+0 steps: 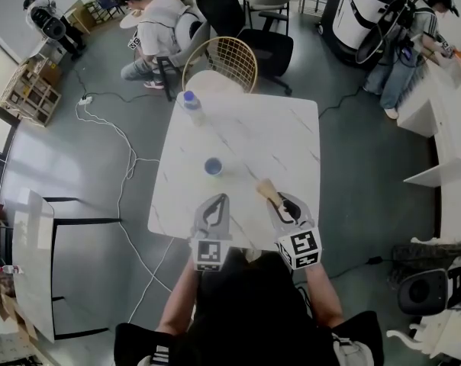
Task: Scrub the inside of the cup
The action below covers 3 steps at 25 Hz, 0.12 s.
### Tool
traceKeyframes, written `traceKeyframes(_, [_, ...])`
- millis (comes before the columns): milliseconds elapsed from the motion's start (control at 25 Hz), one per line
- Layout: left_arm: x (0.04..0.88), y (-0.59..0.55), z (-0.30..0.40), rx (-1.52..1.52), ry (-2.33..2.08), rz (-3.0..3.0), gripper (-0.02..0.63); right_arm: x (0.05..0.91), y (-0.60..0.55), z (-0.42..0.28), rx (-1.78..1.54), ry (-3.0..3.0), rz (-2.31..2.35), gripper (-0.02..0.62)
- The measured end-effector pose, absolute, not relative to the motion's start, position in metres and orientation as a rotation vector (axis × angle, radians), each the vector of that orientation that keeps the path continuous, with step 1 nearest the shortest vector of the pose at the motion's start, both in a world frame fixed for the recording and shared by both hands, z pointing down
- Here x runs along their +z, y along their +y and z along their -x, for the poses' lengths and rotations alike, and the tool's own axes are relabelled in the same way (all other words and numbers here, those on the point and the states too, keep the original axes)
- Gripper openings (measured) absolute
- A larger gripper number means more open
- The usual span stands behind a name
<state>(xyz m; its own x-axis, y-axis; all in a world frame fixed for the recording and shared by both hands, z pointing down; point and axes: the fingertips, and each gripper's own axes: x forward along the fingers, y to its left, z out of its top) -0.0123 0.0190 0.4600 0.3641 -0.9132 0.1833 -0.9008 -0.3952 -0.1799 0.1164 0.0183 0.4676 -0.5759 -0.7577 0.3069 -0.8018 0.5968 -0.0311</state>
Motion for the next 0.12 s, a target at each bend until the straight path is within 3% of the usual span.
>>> traceKeyframes(120, [0.4596, 0.0199, 0.0122, -0.398, 1.699, 2.556, 0.006, 0.4668, 0.0193, -0.1159, 0.244, -2.564, -1.278, 0.107])
